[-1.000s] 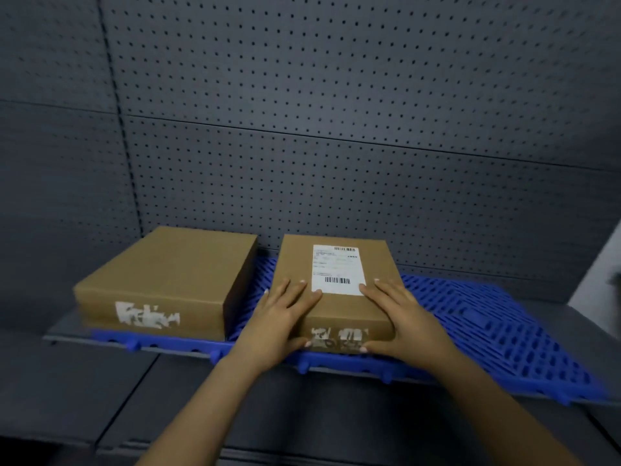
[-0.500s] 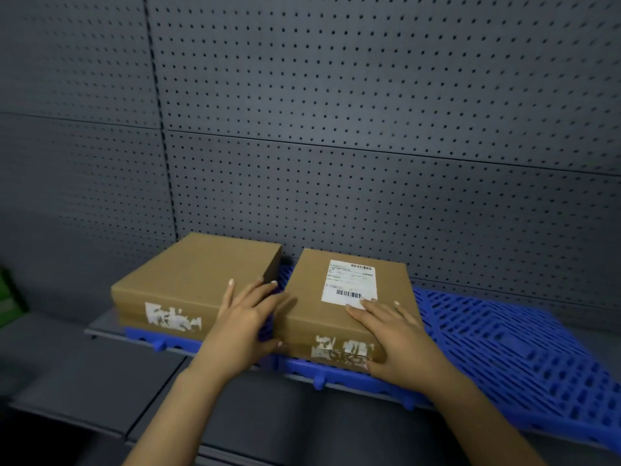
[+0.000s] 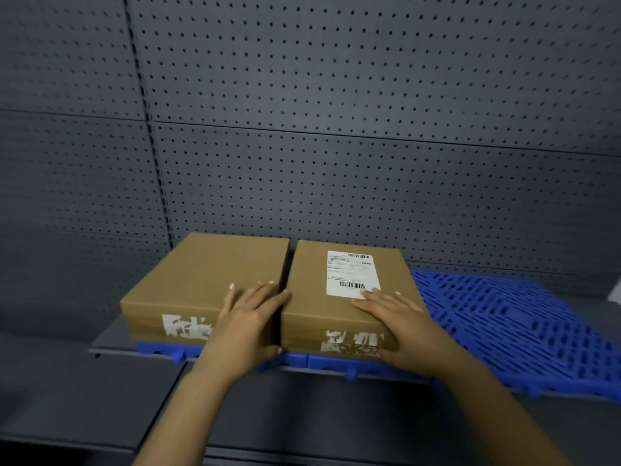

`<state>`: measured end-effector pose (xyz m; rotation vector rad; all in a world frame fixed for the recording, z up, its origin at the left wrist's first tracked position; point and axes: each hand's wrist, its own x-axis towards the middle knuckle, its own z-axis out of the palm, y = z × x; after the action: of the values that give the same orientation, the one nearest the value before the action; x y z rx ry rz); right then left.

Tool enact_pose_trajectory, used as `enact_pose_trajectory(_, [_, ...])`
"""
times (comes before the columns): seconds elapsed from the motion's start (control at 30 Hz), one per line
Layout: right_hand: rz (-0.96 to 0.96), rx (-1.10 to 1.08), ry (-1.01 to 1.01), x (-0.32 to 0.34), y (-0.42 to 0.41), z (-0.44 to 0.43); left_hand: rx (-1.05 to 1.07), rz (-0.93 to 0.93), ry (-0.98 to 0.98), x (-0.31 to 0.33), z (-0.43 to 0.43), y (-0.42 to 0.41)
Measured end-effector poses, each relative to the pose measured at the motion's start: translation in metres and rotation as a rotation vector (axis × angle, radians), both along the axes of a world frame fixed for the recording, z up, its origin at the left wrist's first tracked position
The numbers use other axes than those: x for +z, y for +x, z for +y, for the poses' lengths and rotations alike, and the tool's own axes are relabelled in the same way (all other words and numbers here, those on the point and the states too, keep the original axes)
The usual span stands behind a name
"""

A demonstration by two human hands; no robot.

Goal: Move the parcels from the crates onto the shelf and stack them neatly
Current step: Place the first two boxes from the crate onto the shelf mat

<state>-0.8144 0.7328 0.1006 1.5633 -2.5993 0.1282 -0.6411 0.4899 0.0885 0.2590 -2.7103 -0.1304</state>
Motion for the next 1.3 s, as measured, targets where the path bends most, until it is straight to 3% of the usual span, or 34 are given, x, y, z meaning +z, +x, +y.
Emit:
enact_pose_trajectory(0.5, [0.124,-0.197,-0.054,-0.018,0.052,-0.045,-0.130,0.035,0.006,-0.012,-0.009,0.007])
enact_pose_trajectory(1.0, [0.086,-0.161,-0.089,-0.018,0.046,-0.041,-0.187,0.049,0.003,-0.017,-0.012,0.009])
enact_pose_trajectory(1.3, [0.065,-0.124,-0.234,-0.027,0.041,-0.044,-0.160,0.083,0.064,-0.016,-0.010,0.007])
